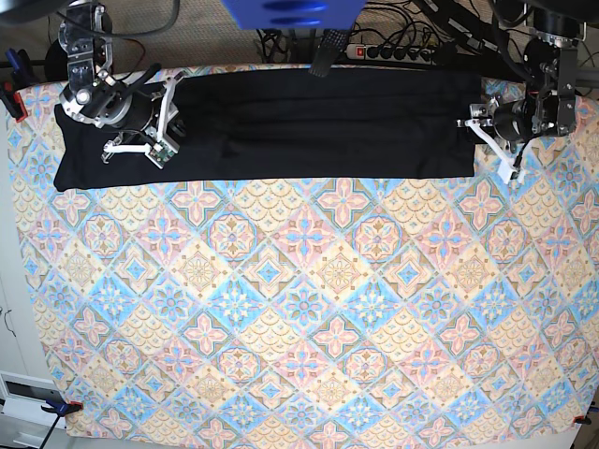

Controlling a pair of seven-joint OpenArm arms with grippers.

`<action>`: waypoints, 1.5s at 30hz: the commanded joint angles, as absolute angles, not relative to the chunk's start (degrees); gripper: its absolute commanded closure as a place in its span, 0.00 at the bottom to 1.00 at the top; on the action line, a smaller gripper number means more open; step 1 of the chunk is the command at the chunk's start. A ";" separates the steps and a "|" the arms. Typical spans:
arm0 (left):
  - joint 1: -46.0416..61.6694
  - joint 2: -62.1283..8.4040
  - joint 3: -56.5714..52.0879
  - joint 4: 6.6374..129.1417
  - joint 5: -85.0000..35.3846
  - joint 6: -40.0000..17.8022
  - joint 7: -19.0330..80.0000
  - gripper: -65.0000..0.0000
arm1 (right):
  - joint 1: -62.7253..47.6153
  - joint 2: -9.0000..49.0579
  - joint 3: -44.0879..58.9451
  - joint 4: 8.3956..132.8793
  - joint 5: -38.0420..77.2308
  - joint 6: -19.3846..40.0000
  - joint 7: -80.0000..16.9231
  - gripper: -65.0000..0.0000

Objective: Fold the T-shirt properly
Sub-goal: 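Grasp the strip's ends with both grippers and pull it taut, then fold the strip end with the left gripper toward the right gripper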

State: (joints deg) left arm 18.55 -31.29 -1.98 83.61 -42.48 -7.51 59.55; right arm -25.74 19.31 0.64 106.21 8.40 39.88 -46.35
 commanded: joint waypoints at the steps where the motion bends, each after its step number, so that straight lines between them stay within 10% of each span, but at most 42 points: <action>1: 18.86 -31.16 -0.48 83.38 -42.95 -7.25 60.00 0.59 | -25.63 19.12 1.01 107.21 9.19 40.00 -45.49 0.75; 10: 19.03 -31.78 0.40 84.26 -53.41 -7.25 60.35 0.61 | -25.63 18.42 0.92 107.30 9.19 40.00 -45.49 0.75; 22: 18.95 -32.84 -0.04 88.22 -53.41 -10.77 60.00 1.00 | -25.63 18.33 1.10 107.47 9.19 40.00 -45.49 0.75; 45: 16.92 -35.12 -18.86 93.41 -28.44 -11.12 57.19 1.00 | -24.66 18.33 1.27 107.65 9.19 40.00 -45.41 0.75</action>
State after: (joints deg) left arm 17.23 -34.11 -18.55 91.94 -28.25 -11.18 57.93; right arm -24.64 17.76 0.84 106.54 8.43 40.03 -46.11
